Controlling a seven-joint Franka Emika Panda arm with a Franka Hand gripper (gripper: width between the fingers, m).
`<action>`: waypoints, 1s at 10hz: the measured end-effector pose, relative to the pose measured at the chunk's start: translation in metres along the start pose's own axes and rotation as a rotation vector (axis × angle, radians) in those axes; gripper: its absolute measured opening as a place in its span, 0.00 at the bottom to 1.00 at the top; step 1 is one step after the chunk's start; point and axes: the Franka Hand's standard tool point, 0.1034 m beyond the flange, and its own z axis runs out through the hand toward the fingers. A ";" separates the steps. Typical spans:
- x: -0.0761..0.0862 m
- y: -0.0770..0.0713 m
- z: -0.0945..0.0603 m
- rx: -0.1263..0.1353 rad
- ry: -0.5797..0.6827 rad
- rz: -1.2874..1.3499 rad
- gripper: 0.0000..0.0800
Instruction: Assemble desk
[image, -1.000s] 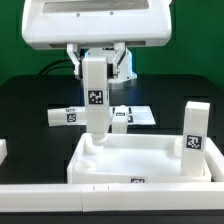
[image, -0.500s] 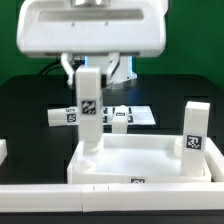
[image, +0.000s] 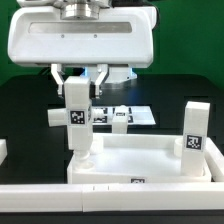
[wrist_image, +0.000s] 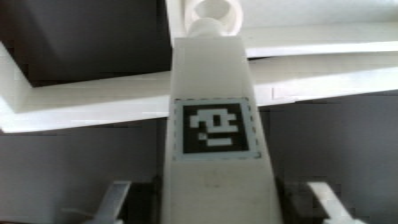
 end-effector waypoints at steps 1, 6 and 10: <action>-0.002 -0.001 0.002 0.000 -0.004 -0.002 0.36; -0.013 -0.004 0.015 -0.008 -0.017 -0.013 0.36; -0.017 -0.002 0.017 -0.025 0.017 -0.018 0.36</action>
Offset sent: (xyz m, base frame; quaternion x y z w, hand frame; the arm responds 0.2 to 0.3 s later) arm 0.0041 0.0045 -0.0109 -0.0003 0.0118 0.0050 0.9999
